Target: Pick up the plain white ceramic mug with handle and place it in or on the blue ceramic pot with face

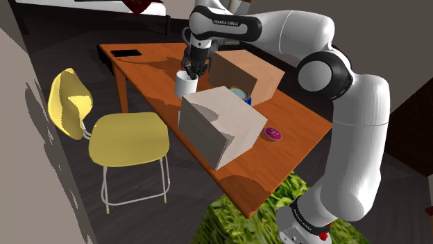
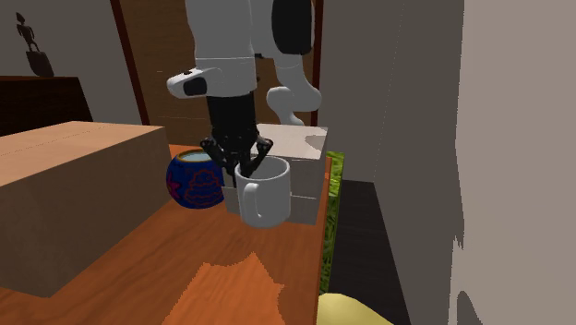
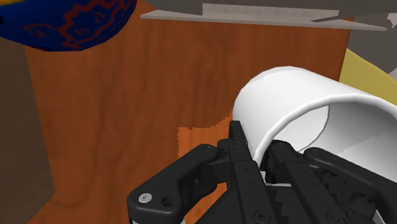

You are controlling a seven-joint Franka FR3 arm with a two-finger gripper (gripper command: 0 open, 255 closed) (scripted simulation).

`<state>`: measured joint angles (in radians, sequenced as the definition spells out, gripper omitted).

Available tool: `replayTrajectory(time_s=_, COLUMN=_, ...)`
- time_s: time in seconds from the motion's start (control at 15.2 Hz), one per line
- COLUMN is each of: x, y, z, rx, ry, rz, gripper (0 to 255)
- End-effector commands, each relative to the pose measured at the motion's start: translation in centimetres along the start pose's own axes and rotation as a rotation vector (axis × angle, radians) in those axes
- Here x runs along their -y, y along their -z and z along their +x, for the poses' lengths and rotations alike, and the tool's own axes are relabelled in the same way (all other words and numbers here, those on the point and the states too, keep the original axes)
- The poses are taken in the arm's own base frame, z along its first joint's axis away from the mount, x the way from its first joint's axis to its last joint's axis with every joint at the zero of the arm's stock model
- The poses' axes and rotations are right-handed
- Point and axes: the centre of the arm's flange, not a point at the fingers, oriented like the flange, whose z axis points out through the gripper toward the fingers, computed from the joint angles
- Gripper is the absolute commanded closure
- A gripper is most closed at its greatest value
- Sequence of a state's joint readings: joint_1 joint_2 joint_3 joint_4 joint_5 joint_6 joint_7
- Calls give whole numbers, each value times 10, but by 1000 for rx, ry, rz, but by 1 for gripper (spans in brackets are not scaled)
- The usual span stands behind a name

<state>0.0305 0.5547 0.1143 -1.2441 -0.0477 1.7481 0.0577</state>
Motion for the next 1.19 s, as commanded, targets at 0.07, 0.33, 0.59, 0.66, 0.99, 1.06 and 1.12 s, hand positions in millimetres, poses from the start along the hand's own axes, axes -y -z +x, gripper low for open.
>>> replayTrajectory(time_s=0.07, x=1, y=17, z=-1, rx=0, ry=0, rz=0, gripper=255)
replayTrajectory(time_s=0.33, x=1, y=38, z=-2, rx=0, ry=0, rz=0, gripper=255)
replayTrajectory(time_s=0.59, x=1, y=59, z=-3, rx=0, ry=0, rz=0, gripper=255)
replayTrajectory(time_s=0.66, x=1, y=64, z=-3, rx=0, ry=0, rz=0, gripper=255)
replayTrajectory(time_s=0.99, x=1, y=90, z=-4, rx=0, ry=0, rz=0, gripper=255)
replayTrajectory(time_s=1.06, x=2, y=96, z=-5, rx=0, ry=0, rz=0, gripper=255)
replayTrajectory(time_s=1.12, x=2, y=101, z=-5, rx=0, ry=0, rz=0, gripper=255)
